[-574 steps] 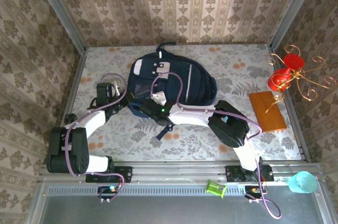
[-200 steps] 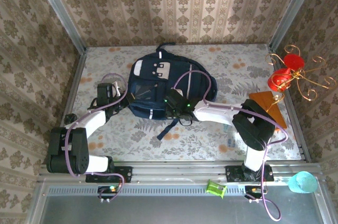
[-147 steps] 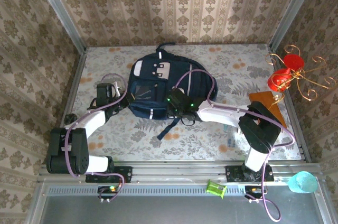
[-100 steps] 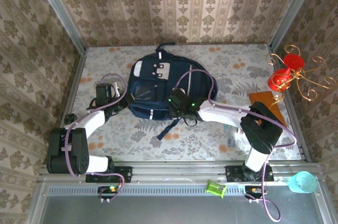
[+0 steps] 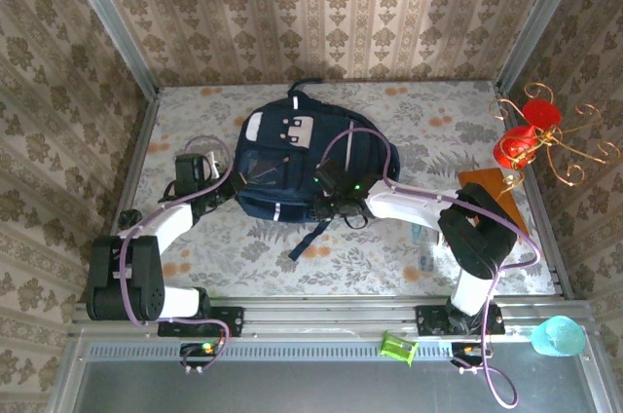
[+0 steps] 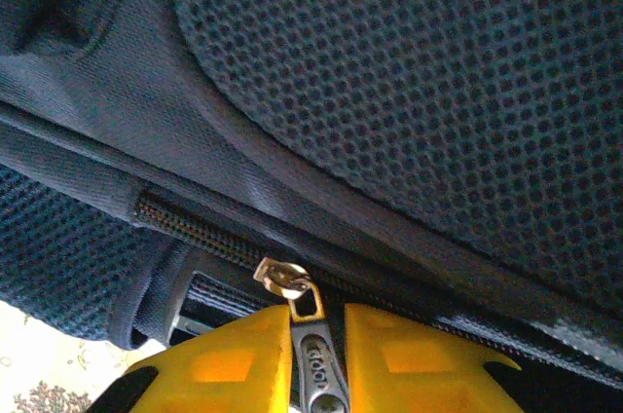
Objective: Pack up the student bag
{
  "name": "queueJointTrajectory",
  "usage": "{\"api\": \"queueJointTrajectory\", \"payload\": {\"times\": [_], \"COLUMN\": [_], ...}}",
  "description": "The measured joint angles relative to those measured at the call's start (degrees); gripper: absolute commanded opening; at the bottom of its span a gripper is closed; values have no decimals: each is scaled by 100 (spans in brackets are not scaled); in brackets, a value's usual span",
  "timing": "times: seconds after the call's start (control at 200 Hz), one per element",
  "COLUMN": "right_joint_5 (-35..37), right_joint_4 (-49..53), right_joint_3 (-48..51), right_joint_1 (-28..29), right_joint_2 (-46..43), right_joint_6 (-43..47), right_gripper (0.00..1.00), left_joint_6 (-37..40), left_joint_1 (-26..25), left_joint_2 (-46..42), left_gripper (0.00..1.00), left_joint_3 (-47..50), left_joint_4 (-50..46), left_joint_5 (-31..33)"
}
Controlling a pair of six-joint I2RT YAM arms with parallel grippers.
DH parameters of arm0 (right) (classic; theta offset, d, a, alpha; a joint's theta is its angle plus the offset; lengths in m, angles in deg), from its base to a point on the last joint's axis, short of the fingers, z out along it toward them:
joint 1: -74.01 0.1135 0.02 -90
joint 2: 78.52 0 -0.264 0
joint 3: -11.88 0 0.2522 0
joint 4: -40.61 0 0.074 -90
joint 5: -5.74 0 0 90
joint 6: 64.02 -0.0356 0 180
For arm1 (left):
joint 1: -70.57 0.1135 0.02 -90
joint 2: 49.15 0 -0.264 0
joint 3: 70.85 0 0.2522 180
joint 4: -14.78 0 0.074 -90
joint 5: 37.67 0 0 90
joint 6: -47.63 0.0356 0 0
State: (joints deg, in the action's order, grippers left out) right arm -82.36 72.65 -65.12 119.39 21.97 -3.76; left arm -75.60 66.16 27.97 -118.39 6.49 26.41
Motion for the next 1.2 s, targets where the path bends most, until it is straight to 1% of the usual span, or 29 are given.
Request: {"api": "queueJointTrajectory", "payload": {"times": [0.155, 0.28, 0.355, 0.545, 0.705, 0.945, 1.055, 1.2], "right_joint_5": [-61, -111, -227, -433, -540, -675, -713, -772], "right_joint_4": [-26, -33, -101, -339, -538, -785, -833, -1073], "right_joint_3": [83, 186, 297, 428, 516, 555, 560, 675], "right_joint_1": [-2, -7, -24, -98, -179, -256, -284, -328], "right_joint_2": [0, 0, 0, 0, 0, -2, 0, -2], "right_joint_6": [4, 20, 28, 26, 28, 262, 348, 457], "right_gripper": [23, 29, 30, 29, 30, 31, 28, 20], "left_joint_6": [0, 0, 0, 0, 0, 2, 2, 2], "left_joint_1": [0, 0, 0, 0, 0, 2, 2, 7], "left_joint_2": [0, 0, 0, 0, 0, 0, 0, 0], "left_gripper": [0, 0, 0, 0, 0, 0, 0, 0], "left_joint_3": [2, 0, 0, 0, 0, 0, 0, 0], "left_joint_4": [-7, -9, -9, -9, -9, -7, -4, -2], "left_joint_5": [-2, 0, -2, 7, 13, 17, 17, 17]}}
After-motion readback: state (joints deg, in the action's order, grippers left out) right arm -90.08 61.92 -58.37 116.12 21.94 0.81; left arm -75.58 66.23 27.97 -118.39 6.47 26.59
